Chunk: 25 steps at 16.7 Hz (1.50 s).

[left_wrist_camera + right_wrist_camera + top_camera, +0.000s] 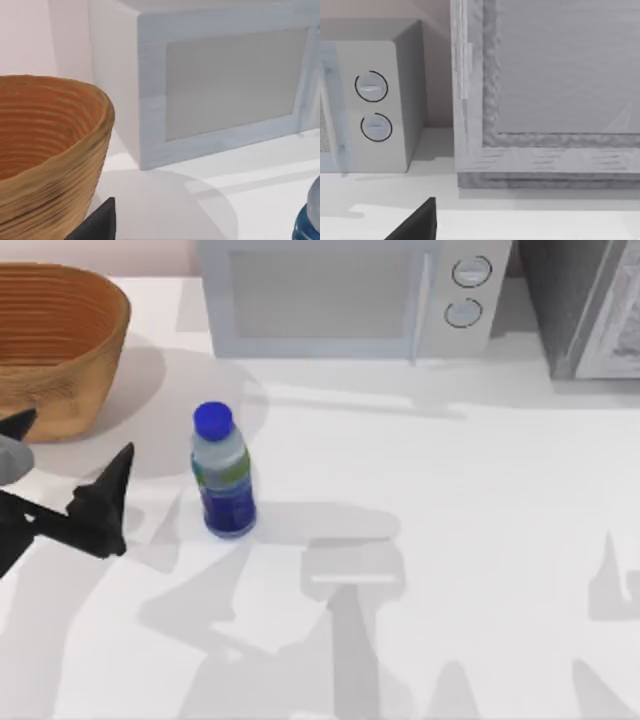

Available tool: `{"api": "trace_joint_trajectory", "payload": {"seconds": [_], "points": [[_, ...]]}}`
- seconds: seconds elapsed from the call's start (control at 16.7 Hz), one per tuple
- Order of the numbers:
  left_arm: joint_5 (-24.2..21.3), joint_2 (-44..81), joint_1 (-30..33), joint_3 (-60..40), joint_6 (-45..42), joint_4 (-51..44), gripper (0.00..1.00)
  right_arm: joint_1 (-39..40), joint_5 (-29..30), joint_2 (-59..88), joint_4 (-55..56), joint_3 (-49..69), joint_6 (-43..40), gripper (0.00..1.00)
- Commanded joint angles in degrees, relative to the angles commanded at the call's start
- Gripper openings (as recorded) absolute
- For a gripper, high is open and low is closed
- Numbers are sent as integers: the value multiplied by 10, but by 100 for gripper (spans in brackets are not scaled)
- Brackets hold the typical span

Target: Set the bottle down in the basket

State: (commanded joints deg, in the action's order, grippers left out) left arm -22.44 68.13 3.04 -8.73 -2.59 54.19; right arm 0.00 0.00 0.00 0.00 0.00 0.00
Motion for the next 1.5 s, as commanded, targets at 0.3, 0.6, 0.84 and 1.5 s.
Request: {"api": "trace_joint_trajectory", "payload": {"seconds": [0.3,0.6,0.84,1.5], "points": [[-83,237,15,-33,-13,192,100,0,0,0,0,0,0,100],[-147,424,26,-58,-24,343,100,0,0,0,0,0,0,100],[-178,514,31,-69,-29,414,100,0,0,0,0,0,0,100],[-173,542,45,-90,-27,420,100,0,0,0,0,0,0,100]]}}
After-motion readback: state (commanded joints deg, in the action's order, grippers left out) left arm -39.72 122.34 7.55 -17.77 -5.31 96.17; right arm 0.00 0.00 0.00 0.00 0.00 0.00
